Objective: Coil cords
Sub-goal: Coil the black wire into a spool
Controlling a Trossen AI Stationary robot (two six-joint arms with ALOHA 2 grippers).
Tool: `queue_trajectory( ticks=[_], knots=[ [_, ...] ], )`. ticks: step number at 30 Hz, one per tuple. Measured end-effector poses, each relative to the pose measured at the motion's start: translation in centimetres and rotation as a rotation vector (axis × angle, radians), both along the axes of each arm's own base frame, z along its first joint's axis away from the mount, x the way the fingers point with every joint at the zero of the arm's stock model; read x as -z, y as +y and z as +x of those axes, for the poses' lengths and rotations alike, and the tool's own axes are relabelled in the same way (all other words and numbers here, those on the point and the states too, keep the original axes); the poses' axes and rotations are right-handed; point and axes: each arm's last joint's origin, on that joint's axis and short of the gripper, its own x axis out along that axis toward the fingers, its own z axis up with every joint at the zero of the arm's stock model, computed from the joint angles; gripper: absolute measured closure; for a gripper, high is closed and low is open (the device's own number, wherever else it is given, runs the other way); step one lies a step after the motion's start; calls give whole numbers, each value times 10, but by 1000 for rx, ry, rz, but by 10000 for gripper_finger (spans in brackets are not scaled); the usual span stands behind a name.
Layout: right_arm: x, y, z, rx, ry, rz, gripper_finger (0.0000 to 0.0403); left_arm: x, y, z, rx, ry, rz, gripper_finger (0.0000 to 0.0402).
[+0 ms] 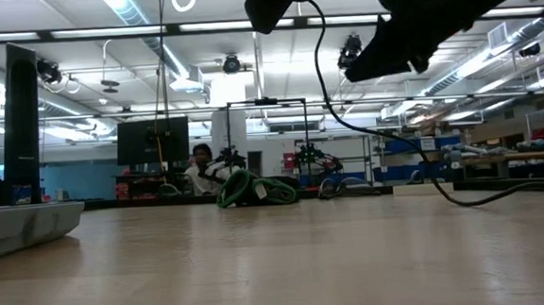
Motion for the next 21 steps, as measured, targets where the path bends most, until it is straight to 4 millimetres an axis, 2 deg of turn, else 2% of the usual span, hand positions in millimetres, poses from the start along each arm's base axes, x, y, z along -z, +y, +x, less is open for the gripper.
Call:
queue_trajectory(
  ticks=[4,9,21],
  knots=[
    [4,-17,4,-94,-100,68,310,0,-1,0,4,-1,-1,402],
    [7,-31,4,-104,-121,93,286,0,-1,0,3,-11,-8,402],
    [0,-31,7,-227,-179,114,259,-1,-1,0,16,-24,-20,402]
  ],
)
